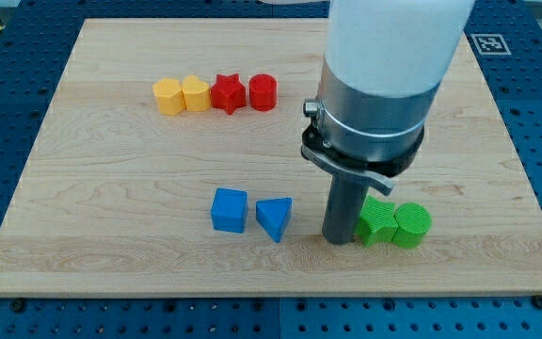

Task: Move green star upwards

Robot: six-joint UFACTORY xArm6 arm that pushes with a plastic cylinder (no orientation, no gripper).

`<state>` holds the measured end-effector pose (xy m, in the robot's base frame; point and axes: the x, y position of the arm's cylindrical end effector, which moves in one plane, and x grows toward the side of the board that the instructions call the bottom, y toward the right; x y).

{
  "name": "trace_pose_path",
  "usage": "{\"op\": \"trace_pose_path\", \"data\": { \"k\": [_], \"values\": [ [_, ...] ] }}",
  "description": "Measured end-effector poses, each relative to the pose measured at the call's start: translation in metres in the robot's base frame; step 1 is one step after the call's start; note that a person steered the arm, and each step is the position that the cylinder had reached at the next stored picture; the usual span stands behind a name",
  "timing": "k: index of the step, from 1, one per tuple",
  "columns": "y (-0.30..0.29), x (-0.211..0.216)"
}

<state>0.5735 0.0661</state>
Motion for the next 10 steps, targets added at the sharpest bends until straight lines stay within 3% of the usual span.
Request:
{"op": "trace_pose_path", "data": {
  "k": [1, 3, 5, 7, 10],
  "values": [
    [0.006, 0.02],
    [0.017, -0.017],
    [0.033, 0.018],
    [0.063, 0.014],
    [0.067, -0.052]
  ]
}}
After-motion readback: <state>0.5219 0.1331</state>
